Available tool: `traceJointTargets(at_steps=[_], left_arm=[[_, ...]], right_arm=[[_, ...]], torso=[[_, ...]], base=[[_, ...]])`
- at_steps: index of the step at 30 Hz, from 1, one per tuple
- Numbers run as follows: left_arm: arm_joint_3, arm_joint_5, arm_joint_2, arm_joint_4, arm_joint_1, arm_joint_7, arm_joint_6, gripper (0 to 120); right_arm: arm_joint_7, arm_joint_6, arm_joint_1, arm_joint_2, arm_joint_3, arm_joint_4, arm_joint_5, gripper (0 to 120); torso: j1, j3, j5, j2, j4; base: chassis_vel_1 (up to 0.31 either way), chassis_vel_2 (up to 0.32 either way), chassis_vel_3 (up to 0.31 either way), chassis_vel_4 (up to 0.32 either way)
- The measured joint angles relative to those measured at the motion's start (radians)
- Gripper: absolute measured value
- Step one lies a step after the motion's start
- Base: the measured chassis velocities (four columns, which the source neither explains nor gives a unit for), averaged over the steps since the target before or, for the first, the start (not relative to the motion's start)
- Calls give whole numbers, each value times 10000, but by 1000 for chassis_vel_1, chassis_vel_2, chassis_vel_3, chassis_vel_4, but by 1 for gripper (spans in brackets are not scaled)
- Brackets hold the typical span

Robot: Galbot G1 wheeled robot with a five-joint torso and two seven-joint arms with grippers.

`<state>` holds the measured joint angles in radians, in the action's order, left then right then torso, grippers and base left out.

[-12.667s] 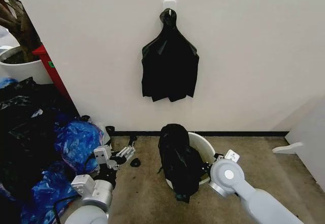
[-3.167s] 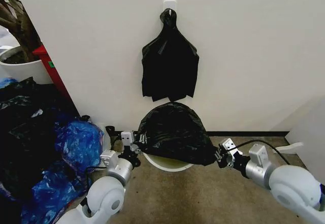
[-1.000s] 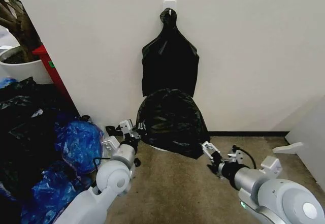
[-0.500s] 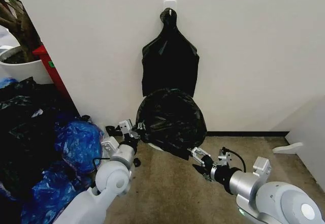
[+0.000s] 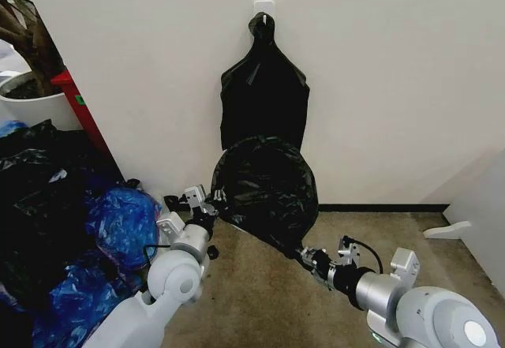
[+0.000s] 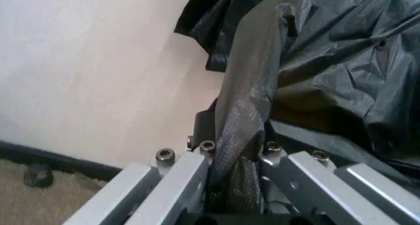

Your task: Place the garbage bag over the trash bin.

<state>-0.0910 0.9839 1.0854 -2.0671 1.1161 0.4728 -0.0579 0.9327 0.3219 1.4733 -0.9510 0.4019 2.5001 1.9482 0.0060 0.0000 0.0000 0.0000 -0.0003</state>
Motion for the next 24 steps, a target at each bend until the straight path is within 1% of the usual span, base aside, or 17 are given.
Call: traceJointTargets(at_steps=[1, 2, 7, 12, 13, 21, 22, 24], left_arm=[[-17, 164, -13, -127, -5, 139, -69, 2], [-26, 215, -33, -174, -5, 177, -96, 2], [-63, 465, -122, -388, 2, 336, -224, 2], [-37, 714, -214, -693, 5, 542, -401, 2], [-37, 714, -214, -693, 5, 542, -401, 2], [-43, 1139, -387, -1169, 153, 912, -657, 2], [-43, 1139, -387, -1169, 153, 912, -657, 2], [-34, 1309, -401, -1359, 246, 1132, -815, 2]], right_arm=[[-36, 128, 19, 36, -53, 0, -251, 4], [-41, 179, 19, 44, -70, 0, -321, 0], [-172, 487, 6, 49, -304, -54, -736, 0], [-671, 917, -167, 20, -916, -974, -1867, 0], [-671, 917, -167, 20, -916, -974, -1867, 0], [-1911, 1085, -345, -173, -1663, -2383, -4105, 0], [-1911, 1085, -345, -173, -1663, -2383, -4105, 0], [-2431, 1090, -397, -189, -1848, -2840, -4912, 0]], torso=[[0, 0, 1, 0, -1], [0, 0, 0, 0, -1], [0, 0, -1, 0, 0], [0, 0, 0, 0, 0], [0, 0, 0, 0, 0], [0, 0, 1, 0, 0], [0, 0, 1, 0, 0], [0, 0, 1, 0, 0]], base=[[0, 0, 0, 0], [0, 0, 0, 0], [0, 0, 0, 0], [0, 0, 0, 0], [0, 0, 0, 0], [0, 0, 0, 0], [0, 0, 0, 0], [0, 0, 0, 0]])
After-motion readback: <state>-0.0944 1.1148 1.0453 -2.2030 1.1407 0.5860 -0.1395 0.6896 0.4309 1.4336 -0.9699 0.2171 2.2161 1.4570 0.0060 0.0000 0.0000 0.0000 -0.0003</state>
